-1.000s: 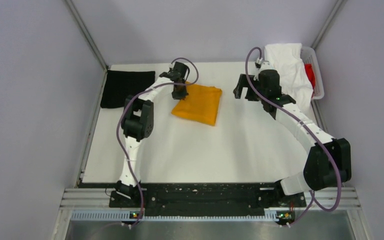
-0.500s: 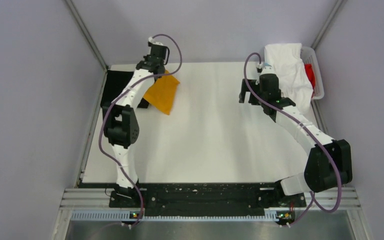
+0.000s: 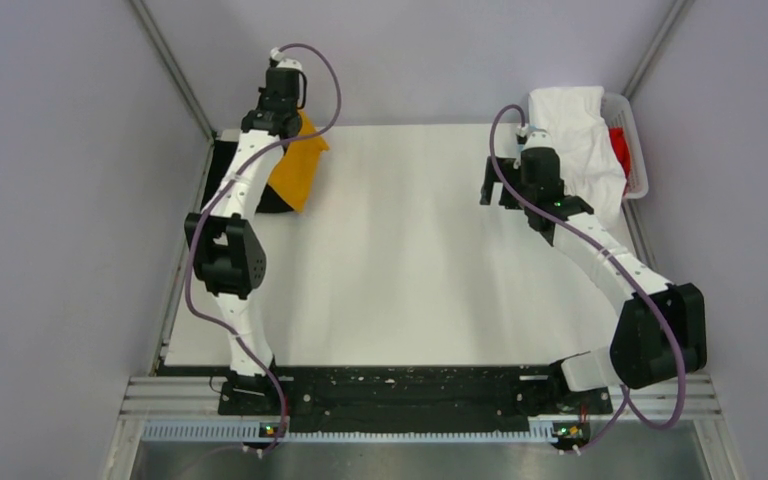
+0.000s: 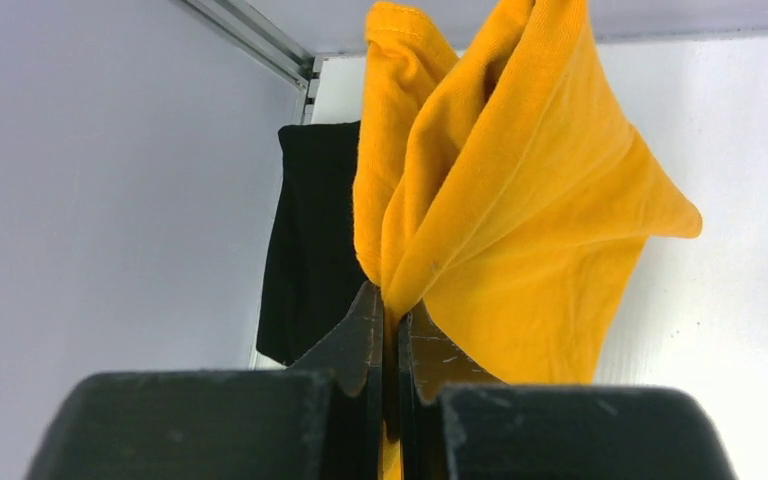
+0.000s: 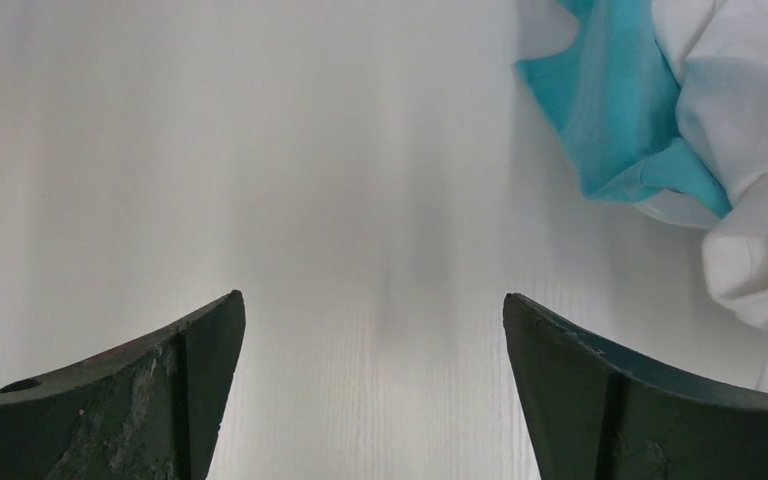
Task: Fold and stack the t-shirts
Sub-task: Put the neatly folded tshirt into the corner of the board with the left arm, then reset both arms
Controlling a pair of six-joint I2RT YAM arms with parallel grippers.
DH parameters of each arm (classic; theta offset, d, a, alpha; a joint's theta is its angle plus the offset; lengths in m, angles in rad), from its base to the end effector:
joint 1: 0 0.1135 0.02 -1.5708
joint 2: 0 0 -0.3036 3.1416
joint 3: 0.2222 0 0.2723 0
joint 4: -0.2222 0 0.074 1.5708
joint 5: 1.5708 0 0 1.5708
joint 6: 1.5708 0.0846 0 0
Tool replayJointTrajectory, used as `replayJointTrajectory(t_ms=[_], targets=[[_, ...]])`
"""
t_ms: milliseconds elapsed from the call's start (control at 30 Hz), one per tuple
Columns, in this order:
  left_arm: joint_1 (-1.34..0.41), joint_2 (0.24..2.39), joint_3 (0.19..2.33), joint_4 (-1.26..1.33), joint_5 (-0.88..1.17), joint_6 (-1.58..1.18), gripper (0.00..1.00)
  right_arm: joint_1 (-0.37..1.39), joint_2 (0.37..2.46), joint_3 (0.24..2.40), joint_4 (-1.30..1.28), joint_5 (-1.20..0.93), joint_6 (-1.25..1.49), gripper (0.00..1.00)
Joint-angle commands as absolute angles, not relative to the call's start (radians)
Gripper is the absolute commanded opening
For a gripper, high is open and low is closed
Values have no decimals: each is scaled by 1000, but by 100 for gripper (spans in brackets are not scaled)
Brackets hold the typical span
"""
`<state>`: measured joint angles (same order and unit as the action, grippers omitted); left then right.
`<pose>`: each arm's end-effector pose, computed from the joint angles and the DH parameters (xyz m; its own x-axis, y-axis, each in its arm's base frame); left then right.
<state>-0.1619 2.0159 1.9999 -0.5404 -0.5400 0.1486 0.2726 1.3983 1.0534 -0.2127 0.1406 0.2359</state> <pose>0.5416 -0.0444 0.3659 -0.5588 0.2199 -0.7996 -0.2122 0.8942 0.3943 0.3615 0.0887 0.2958 -0.5310 0.0918 -0.8424 -0.0287 0.9916 0.1262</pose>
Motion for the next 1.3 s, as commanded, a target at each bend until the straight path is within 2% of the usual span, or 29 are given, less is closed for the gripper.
replayJointTrajectory(t_ms=[0,567,600,633,700,733,867,967,1033,1267], targets=[[-113,1993,2057,-467,-482,115,0,267,1368,1048,-179,158,234,99],[174,2221,1978,-361,-404,-121,0,268,1441,1045,-229,241,262,99],[184,2234,1985,-362,-409,-136,6,267,1441,1042,-231,247,268,99],[191,2244,1989,-363,-416,-152,20,267,1441,1037,-230,256,277,99],[201,2246,1989,-367,-431,-181,61,268,1437,1031,-230,265,285,99],[202,2238,1987,-371,-441,-194,78,267,1431,1027,-231,273,295,99],[200,2143,1932,-382,-409,-271,91,266,1375,986,-207,317,358,99],[193,2010,1791,-330,-218,-326,94,262,1300,920,-177,348,402,99],[173,1894,1618,-232,-109,-364,99,251,1238,875,-176,369,436,99],[84,1376,950,72,-94,-532,99,219,984,620,-128,392,444,99]])
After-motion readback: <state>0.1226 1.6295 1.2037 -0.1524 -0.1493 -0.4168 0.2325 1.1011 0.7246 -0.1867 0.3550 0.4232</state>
